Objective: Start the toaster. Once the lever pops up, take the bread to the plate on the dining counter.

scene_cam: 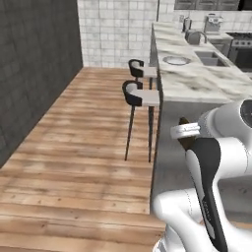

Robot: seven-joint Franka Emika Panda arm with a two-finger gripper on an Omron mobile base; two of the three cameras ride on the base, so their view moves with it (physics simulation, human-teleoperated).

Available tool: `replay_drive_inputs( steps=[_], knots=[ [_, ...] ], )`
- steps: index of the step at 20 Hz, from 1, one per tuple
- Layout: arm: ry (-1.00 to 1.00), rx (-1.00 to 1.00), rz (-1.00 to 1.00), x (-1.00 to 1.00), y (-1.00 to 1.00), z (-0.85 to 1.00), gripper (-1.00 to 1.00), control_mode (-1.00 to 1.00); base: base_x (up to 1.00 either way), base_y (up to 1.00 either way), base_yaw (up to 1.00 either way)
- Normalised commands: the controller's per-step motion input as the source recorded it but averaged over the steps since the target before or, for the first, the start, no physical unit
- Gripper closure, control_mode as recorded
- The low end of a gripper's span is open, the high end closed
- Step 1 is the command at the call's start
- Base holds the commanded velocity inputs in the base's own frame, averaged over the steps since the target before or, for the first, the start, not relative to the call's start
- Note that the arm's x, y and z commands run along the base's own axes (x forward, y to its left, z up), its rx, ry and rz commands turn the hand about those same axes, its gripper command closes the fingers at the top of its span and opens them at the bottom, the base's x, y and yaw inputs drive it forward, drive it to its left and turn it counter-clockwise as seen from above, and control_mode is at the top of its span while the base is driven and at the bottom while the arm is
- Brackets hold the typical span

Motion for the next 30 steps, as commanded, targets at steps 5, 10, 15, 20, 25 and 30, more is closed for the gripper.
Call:
replay_drive_inputs(
  steps=[5,10,15,20,25,30],
  knots=[
    [0.00,0.00,0.00,0.00,0.00,0.00,1.00,1.00,0.34,1.00,-0.35],
    [0.00,0.00,0.00,0.00,0.00,0.00,1.00,1.00,0.78,0.97,-0.42],
    [0.00,0.00,0.00,0.00,0.00,0.00,1.00,1.00,0.99,0.90,-0.41],
    [0.00,0.00,0.00,0.00,0.00,0.00,1.00,1.00,1.00,0.95,-0.47],
    [0.00,0.00,0.00,0.00,0.00,0.00,1.00,1.00,1.00,0.96,-0.58],
    [0.00,0.00,0.00,0.00,0.00,0.00,1.00,1.00,0.93,0.93,-0.61]
  ],
)
